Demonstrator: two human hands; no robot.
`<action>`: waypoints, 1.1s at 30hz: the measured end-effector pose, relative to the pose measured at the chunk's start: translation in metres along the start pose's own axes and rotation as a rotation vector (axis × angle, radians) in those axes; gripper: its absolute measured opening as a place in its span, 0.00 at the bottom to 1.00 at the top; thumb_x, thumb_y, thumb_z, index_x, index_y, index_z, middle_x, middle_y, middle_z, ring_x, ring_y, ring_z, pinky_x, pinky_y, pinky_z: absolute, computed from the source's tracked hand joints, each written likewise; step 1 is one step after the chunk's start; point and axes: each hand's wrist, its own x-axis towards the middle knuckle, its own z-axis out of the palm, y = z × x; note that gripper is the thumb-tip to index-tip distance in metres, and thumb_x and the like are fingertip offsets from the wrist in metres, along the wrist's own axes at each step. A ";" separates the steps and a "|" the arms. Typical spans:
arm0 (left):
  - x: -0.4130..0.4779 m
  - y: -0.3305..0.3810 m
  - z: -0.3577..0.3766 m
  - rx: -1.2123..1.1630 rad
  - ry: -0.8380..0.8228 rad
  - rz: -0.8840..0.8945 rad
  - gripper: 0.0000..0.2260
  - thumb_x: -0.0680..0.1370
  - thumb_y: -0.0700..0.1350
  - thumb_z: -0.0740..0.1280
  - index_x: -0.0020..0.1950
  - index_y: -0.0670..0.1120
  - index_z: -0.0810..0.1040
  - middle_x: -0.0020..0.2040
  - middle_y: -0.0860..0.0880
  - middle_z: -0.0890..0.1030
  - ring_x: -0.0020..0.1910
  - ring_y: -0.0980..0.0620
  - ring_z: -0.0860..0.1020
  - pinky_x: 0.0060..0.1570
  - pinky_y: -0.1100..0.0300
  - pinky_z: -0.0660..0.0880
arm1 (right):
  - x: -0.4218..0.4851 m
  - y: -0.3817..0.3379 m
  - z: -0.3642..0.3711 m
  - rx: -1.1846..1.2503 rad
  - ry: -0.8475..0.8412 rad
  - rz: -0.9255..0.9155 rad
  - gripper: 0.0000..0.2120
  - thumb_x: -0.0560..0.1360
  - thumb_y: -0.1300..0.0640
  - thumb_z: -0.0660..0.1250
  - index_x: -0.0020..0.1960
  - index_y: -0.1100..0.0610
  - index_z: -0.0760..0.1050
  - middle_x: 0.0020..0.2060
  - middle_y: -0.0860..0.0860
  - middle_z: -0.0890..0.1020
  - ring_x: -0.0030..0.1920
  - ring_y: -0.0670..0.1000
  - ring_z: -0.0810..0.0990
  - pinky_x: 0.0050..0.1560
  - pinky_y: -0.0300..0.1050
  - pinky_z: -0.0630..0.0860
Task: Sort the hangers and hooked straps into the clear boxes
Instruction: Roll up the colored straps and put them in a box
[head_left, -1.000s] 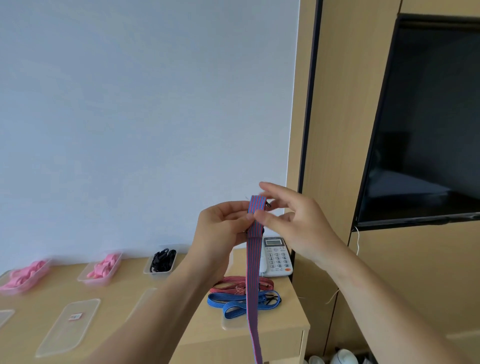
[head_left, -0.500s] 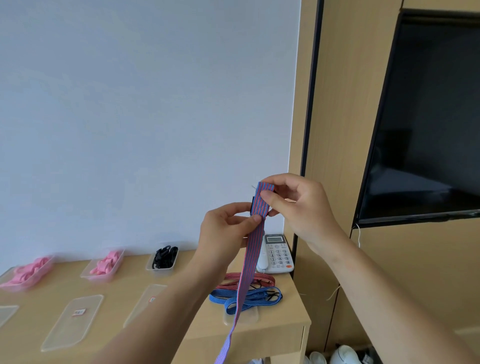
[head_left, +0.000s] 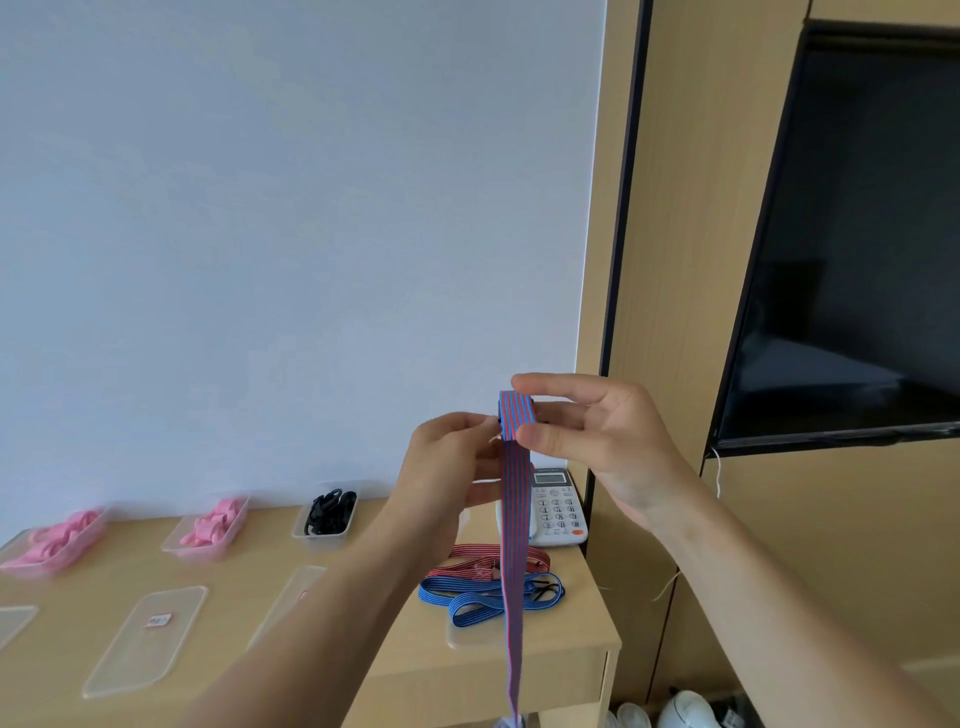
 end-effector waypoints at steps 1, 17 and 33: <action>-0.001 0.000 0.000 -0.032 -0.032 -0.034 0.12 0.84 0.43 0.64 0.58 0.36 0.83 0.45 0.39 0.87 0.48 0.38 0.87 0.49 0.46 0.84 | 0.000 0.002 0.000 0.010 0.014 -0.004 0.22 0.66 0.69 0.79 0.59 0.59 0.83 0.51 0.57 0.87 0.53 0.56 0.87 0.55 0.44 0.81; -0.001 -0.011 -0.002 0.040 -0.083 0.078 0.05 0.81 0.39 0.71 0.53 0.41 0.86 0.43 0.45 0.87 0.42 0.48 0.86 0.42 0.55 0.85 | 0.015 0.012 -0.002 -0.449 0.142 -0.017 0.11 0.75 0.62 0.74 0.52 0.47 0.83 0.47 0.47 0.87 0.48 0.47 0.84 0.51 0.50 0.81; 0.009 -0.015 -0.004 -0.075 0.029 0.065 0.12 0.82 0.41 0.71 0.65 0.43 0.78 0.47 0.39 0.88 0.47 0.43 0.87 0.51 0.49 0.85 | 0.011 0.017 -0.001 -0.073 0.009 0.123 0.15 0.70 0.52 0.77 0.57 0.48 0.85 0.55 0.50 0.87 0.57 0.51 0.85 0.57 0.47 0.82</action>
